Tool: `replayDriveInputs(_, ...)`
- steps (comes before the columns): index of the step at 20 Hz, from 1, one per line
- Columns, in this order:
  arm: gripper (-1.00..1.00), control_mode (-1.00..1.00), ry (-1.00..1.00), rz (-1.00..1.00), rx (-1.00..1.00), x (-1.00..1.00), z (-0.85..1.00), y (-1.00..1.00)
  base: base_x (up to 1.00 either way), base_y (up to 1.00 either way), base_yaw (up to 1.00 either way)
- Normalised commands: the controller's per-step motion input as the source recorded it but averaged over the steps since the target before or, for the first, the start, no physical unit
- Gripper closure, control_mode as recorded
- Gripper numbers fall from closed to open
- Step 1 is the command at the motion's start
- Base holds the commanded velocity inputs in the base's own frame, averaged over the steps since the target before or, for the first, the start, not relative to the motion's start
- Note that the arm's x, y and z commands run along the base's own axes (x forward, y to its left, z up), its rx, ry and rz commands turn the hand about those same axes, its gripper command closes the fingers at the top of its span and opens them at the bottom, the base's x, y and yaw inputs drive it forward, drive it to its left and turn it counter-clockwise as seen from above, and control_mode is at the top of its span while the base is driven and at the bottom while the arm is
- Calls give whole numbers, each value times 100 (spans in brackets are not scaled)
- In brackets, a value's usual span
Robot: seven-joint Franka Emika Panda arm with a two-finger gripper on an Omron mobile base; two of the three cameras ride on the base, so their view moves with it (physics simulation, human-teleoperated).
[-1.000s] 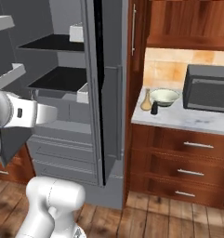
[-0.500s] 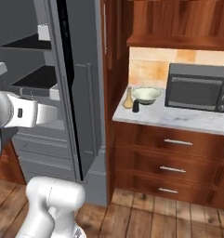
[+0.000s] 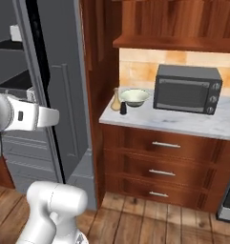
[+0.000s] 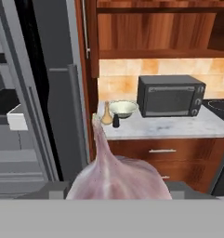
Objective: Retrieve the bottle and the shaker from the cabinet and place them next to the mixing bowl on the counter. Then add garlic from the fridge to the mixing bowl.
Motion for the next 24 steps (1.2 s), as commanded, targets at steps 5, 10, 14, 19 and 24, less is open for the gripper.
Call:
replayDriveInputs(5, 100, 100, 0, 0, 0, 0, 0, 0, 39, -51, 0)
replayDriveInputs(10, 100, 100, 0, 0, 0, 0, 0, 0, 46, -51, 0)
replayDriveInputs(14, 100, 100, 0, 0, 0, 0, 0, 0, 51, -52, 0)
replayDriveInputs(19, 100, 100, 0, 0, 0, 0, 0, 0, 57, -48, 0)
replayDriveInputs(24, 100, 100, 0, 0, 0, 0, 0, 0, 54, -43, 0)
